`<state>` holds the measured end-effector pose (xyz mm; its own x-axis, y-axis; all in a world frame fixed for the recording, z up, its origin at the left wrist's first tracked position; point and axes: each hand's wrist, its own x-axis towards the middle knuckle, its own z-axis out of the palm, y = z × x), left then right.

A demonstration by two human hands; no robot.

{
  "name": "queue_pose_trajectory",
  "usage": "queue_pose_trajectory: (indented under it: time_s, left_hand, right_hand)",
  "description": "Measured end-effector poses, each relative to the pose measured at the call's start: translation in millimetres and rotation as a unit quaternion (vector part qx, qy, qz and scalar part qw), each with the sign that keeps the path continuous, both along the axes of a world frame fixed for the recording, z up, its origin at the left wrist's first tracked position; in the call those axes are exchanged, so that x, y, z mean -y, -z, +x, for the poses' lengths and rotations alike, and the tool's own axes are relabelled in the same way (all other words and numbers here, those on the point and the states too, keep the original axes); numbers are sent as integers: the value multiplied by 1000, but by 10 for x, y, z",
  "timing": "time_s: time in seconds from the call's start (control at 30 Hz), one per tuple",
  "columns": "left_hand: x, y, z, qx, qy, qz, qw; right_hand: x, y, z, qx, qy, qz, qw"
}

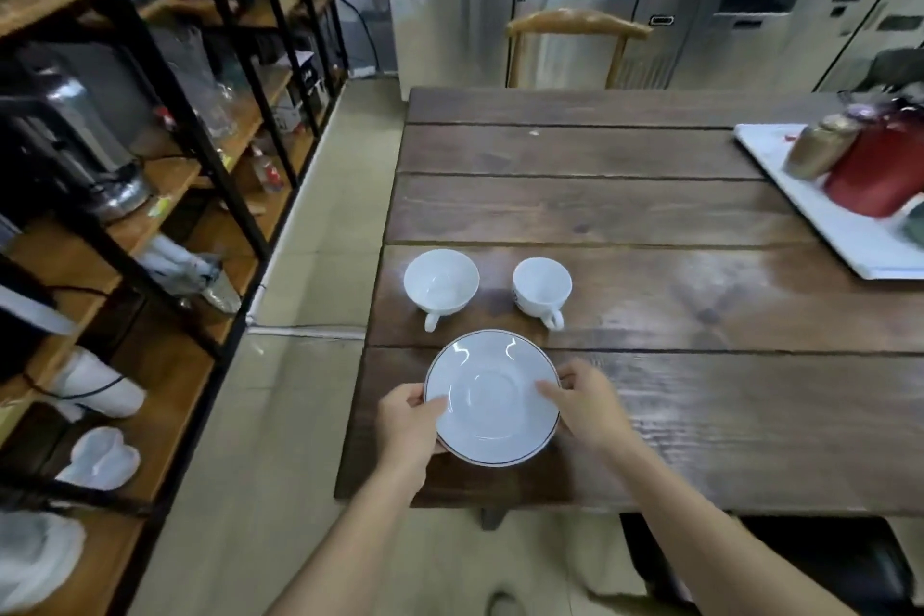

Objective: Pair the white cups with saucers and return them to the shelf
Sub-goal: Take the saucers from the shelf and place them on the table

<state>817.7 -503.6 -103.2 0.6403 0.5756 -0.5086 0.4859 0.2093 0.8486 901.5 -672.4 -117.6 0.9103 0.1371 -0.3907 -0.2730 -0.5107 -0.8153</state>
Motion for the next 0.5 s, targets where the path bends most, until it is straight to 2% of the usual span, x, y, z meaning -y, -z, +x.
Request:
queue_pose_trajectory:
  time_s: [0.17, 0.5]
  left_hand:
    - [59, 134, 64, -14, -14, 38, 999]
    - [-33, 281, 142, -33, -12, 49, 998]
  right_hand:
    - [9, 64, 137, -19, -34, -12, 999]
    - [-39, 159, 181, -16, -46, -13, 999]
